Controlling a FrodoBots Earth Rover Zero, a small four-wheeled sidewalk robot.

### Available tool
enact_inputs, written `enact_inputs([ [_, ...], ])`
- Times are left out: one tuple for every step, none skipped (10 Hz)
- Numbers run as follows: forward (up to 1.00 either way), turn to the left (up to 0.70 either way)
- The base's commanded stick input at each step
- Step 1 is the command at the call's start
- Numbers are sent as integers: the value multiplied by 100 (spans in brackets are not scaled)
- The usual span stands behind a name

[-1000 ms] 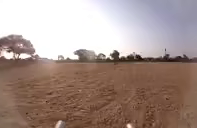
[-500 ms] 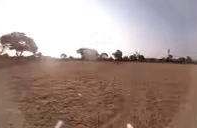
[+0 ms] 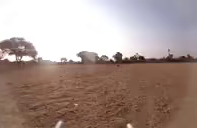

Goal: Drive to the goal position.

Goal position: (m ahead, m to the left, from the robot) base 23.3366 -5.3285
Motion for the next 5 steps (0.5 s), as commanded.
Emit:
enact_inputs([
  [70, 0],
  [70, 0],
  [70, 0],
  [70, 0],
  [70, 0],
])
